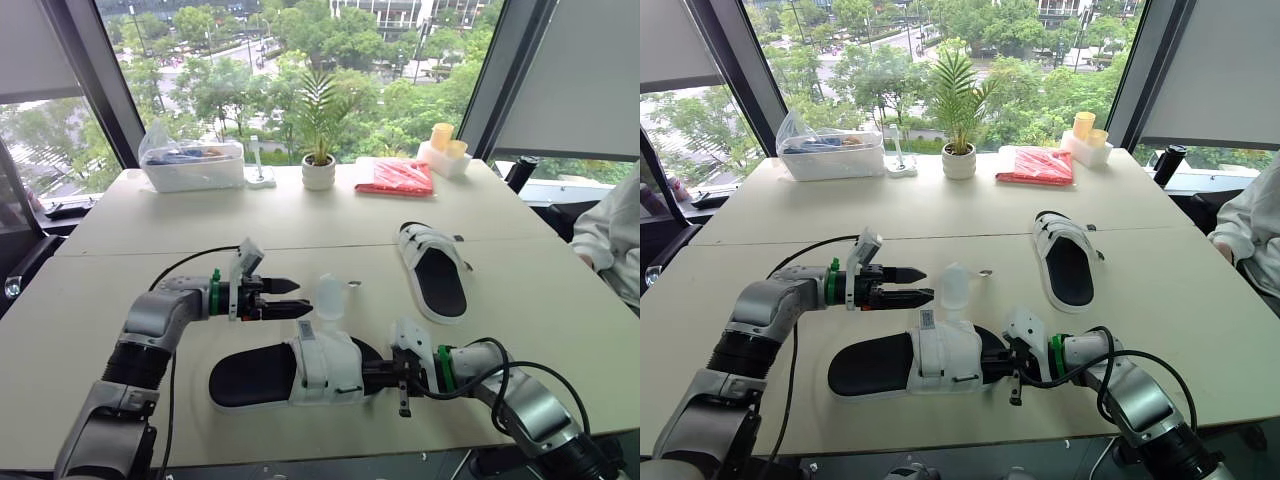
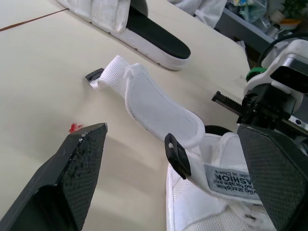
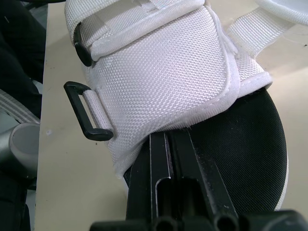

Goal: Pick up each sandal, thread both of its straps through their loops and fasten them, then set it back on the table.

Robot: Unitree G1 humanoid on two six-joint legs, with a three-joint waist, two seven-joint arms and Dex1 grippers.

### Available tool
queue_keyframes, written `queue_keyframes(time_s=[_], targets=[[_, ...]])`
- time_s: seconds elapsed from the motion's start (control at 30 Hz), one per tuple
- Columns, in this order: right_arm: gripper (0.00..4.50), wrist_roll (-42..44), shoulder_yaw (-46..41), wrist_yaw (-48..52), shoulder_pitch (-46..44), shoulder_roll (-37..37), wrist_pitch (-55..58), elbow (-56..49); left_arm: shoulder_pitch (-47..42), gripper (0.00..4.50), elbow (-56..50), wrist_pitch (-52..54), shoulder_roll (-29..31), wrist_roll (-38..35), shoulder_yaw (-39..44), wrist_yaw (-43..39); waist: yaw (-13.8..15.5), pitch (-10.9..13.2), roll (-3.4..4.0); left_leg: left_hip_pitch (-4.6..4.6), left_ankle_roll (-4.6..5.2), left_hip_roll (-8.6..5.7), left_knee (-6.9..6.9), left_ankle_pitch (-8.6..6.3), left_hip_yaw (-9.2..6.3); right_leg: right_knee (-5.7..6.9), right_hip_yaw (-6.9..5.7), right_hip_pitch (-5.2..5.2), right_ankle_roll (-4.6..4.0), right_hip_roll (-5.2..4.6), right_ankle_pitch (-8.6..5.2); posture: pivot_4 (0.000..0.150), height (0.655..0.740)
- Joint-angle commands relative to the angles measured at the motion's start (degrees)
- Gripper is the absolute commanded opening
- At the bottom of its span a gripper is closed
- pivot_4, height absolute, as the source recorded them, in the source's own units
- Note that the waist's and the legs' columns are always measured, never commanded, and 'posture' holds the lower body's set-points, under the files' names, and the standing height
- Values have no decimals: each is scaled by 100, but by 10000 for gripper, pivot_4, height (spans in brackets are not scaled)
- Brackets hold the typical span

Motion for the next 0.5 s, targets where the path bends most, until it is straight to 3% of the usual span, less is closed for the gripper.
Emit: queue_keyframes(time_s=[0.03,0.1,0.33,0.5], targets=[[0,-203,66,-55,61,-86,110,111,-79,42198,-178,64,-37,-68,-42,29,1,0,0,0,0,0,0,0,0,0,0,0,0,0,0,1500,7400],[0,-206,73,-76,75,-76,120,89,-47,35484,-246,184,-27,-114,-99,3,1,0,0,0,0,0,0,0,0,0,0,1,0,0,0,1500,7400],[0,-206,82,-117,82,-40,127,76,92,462,-546,589,116,-294,-163,-121,1,0,0,0,0,0,0,0,0,0,0,0,0,0,0,1500,7400],[0,-214,87,-123,63,-23,113,105,89,462,-807,1000,38,-774,166,-34,-1,0,0,0,0,0,0,0,0,0,0,0,-1,0,0,1500,7400]])
